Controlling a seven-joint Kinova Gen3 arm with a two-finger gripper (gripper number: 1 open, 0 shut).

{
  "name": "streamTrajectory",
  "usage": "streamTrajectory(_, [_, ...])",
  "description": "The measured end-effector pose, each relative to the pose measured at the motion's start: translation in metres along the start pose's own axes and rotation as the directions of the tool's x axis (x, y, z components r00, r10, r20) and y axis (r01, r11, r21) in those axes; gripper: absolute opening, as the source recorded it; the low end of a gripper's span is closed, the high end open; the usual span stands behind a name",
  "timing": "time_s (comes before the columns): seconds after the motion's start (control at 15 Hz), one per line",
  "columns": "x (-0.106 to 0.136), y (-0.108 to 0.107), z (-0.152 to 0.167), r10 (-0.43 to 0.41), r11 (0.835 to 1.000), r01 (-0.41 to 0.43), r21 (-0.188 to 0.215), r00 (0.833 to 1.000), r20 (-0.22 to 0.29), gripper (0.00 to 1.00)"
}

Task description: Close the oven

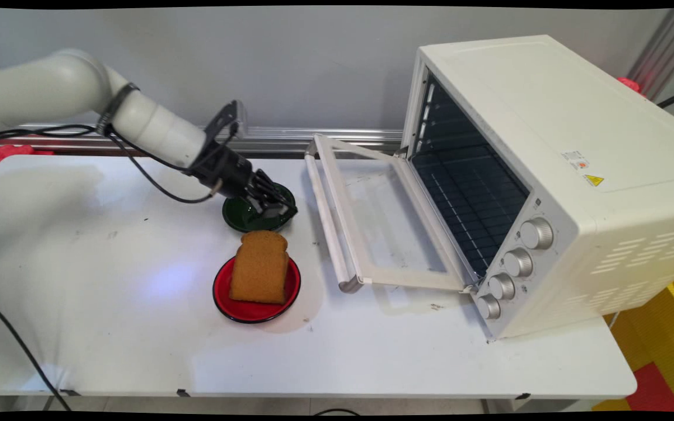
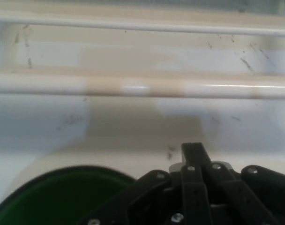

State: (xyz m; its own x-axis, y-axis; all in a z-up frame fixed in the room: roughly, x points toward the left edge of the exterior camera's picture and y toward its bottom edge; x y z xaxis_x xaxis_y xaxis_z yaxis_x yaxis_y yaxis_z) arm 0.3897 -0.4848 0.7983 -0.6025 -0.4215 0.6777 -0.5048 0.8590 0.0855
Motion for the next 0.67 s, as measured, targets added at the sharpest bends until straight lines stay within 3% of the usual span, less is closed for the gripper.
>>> streamTrajectory(0.67, [0.001,-0.007,0.062,0.036,0.999,-0.037,-0.019,0.998,-0.050,0.00])
